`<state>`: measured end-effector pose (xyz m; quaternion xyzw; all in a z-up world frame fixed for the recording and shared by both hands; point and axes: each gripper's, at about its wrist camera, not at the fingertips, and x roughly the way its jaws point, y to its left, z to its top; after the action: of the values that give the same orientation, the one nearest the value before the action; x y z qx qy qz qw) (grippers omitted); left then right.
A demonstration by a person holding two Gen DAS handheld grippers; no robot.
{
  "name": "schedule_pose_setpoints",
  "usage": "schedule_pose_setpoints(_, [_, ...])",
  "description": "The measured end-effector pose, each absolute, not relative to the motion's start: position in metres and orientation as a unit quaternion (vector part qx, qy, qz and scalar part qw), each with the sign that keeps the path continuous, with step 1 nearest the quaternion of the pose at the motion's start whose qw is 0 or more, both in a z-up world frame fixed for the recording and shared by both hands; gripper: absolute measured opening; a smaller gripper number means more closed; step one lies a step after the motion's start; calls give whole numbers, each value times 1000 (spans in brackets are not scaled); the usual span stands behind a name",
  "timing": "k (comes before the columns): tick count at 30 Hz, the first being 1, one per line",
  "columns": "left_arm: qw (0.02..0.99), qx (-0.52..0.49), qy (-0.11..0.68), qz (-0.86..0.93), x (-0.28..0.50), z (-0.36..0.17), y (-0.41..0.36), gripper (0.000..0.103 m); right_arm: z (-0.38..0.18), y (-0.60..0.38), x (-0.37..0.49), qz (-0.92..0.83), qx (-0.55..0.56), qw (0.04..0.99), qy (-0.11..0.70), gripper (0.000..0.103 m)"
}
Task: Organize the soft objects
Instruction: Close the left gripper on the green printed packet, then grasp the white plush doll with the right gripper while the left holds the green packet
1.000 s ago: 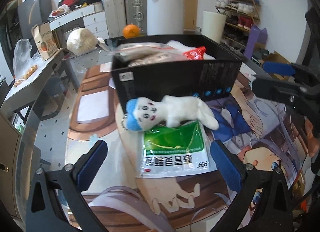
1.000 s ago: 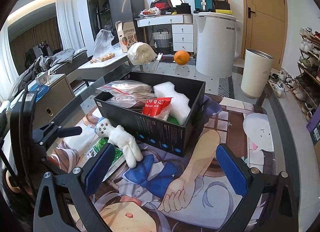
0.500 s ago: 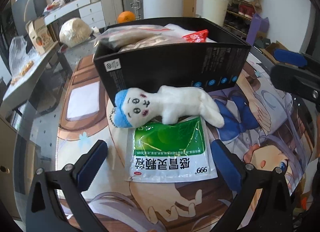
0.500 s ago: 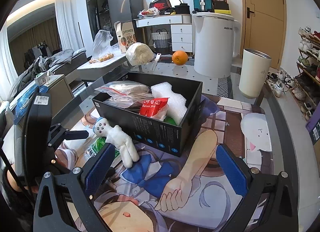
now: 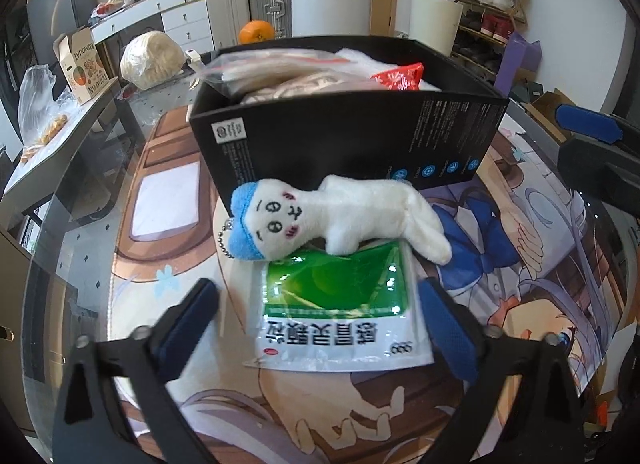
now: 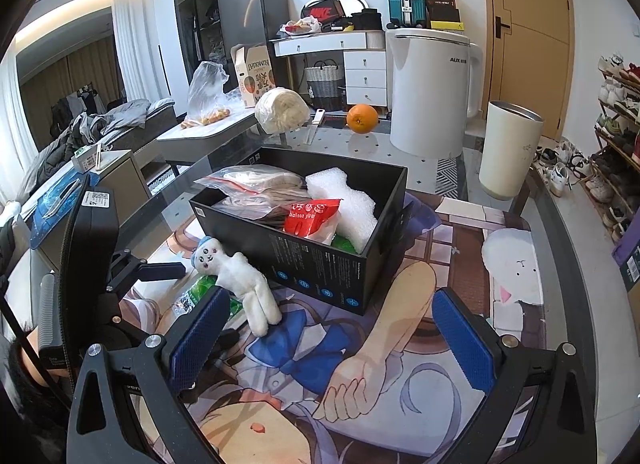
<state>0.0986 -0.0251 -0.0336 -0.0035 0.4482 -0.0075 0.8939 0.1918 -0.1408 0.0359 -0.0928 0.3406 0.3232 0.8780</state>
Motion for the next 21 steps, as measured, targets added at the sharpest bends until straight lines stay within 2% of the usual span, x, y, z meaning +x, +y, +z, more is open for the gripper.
schedule_pose_setpoints(2, [897,-2,442,-9,97,-32,-24,79,36,-141,192,323,-92,878,342,102])
schedule_pose_setpoints(5, [901,5,433,-19,93,-30,-24,65,36,-141,192,323,-92,878,342,102])
schedule_pose_setpoints(11, [905,21,423,-28,81,-27,-25,51,32,-140,193,321,-92,877,347,102])
schedule_pose_setpoints(21, [914,-12,406,-22,55,-23,-4,49,21,-128,193,338,-96,863,364,102])
